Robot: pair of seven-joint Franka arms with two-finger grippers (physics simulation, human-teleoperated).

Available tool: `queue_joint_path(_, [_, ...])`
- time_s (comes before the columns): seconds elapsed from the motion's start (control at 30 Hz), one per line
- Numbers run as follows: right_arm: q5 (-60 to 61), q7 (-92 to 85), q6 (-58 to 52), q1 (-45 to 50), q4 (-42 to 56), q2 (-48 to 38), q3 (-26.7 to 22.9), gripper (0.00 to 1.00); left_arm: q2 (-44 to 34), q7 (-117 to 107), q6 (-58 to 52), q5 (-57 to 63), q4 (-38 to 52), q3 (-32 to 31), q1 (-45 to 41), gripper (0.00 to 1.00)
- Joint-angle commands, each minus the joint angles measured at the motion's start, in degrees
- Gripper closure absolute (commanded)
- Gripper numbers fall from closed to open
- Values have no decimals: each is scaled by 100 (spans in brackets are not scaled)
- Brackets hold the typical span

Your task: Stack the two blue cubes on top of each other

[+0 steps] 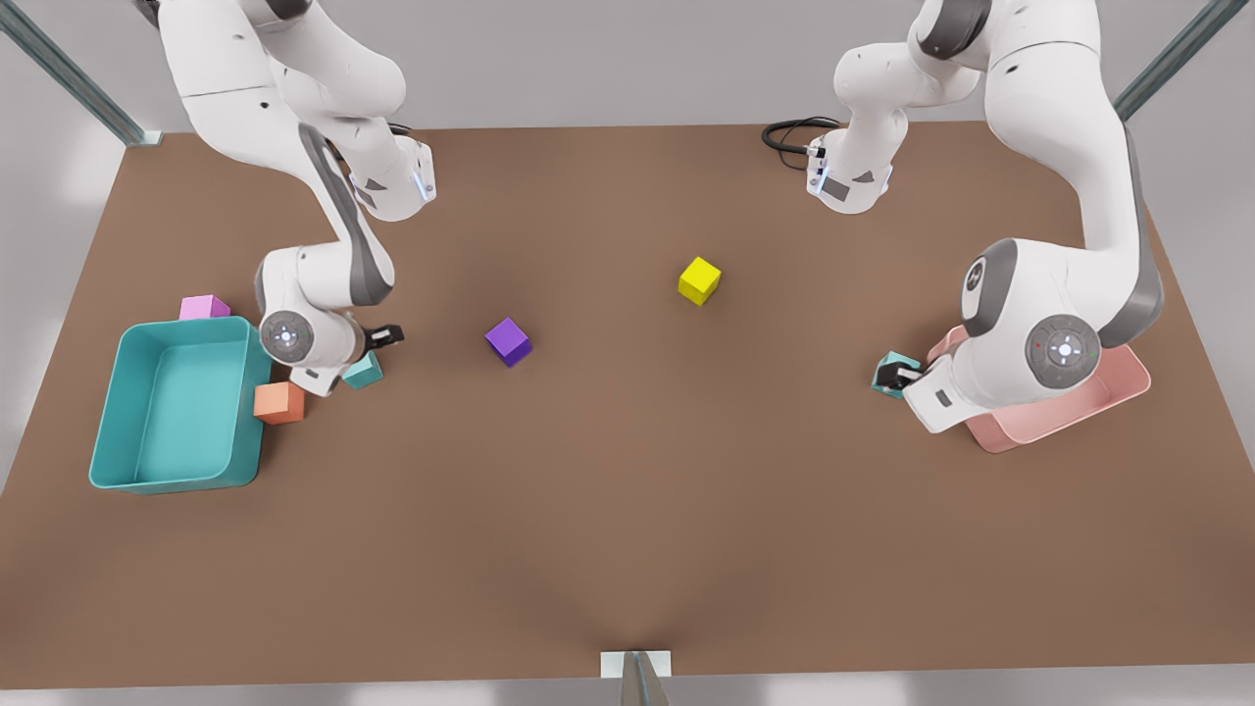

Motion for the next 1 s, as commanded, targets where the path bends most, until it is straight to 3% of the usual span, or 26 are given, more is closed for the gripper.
queue_joint_path(0.0, [5, -403, 783, -17, -92, 9, -2, 0, -32, -70, 123, 11, -96, -2, -5, 0])
queue_joint_path(0.33, [-56, -1273, 774, -96, -312, -79, -397, 0, -76, -61, 361, 11, -431, -2, 66, 0])
queue_joint_path(0.67, [-1137, -1290, 1170, -52, -312, 159, -380, 0, -67, -70, 440, 11, -439, -2, 110, 0])
queue_joint_path(0.97, [-1146, -1290, 1706, -123, -435, 466, -397, 0, -6, -70, 545, 20, -448, -2, 127, 0])
